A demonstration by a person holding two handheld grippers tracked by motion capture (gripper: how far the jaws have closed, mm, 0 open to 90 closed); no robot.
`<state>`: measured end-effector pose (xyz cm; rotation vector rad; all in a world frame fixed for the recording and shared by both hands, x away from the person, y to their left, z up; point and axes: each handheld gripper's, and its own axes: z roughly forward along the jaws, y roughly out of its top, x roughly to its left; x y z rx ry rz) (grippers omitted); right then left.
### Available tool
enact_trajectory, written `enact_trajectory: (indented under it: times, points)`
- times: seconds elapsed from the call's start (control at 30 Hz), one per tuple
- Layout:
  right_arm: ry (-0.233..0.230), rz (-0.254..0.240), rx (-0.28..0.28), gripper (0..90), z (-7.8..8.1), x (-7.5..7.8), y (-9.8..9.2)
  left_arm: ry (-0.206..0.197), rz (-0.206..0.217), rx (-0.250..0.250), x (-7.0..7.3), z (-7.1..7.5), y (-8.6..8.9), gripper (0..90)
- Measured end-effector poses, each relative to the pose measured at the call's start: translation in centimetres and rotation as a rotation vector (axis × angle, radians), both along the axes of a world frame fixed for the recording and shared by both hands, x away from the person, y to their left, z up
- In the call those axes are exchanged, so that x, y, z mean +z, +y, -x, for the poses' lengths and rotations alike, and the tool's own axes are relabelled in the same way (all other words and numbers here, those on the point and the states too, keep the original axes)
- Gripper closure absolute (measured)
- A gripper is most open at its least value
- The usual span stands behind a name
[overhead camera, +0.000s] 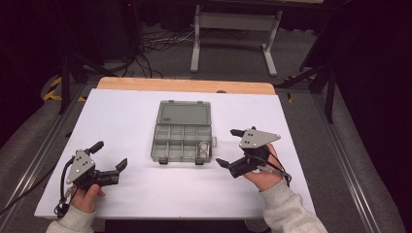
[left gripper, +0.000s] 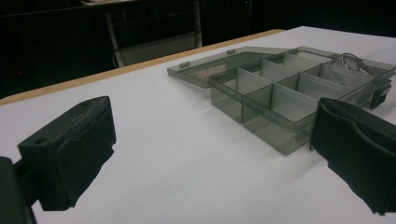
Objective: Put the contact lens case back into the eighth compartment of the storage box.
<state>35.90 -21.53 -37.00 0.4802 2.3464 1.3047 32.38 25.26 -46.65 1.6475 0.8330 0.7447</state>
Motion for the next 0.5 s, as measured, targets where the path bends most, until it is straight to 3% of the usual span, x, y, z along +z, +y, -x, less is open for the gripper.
enact_trajectory:
  times: [0.5]
  points:
    - [0.019, -0.091, -0.072, 0.1, 1.0, -3.8, -3.5, 0.001, 0.001, 0.004, 0.0, 0.0, 0.0, 1.2]
